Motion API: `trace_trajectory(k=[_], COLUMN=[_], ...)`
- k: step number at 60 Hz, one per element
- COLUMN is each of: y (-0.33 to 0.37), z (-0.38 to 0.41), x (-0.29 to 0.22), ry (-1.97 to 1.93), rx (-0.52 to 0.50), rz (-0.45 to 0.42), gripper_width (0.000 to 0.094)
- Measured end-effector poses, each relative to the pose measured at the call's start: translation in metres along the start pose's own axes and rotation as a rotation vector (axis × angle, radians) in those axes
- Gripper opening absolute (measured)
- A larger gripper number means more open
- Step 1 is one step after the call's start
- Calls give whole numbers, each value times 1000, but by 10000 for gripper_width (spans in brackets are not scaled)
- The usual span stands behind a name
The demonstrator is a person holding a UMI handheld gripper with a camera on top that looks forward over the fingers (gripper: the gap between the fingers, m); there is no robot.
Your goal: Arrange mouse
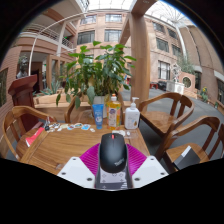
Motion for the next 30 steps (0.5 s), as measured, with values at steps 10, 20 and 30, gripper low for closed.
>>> trace_trajectory(k=[10, 20, 30], y=[-42, -54, -46], z=[-40, -52, -56], x=[100, 145, 144], ry=[78, 79, 61], rx=[72, 83, 86], rz=[186, 274, 294], gripper_width=[361, 429, 636])
Point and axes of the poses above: the point between the fingertips, and its own axes, seen from behind it with the camera up: z to the left, x down, y backward, against the way the camera looks, the point moved 2 cm from there along y, backward, against the way the camera looks, and after that the axes turned 13 degrees about x, right-handed, at the moved point
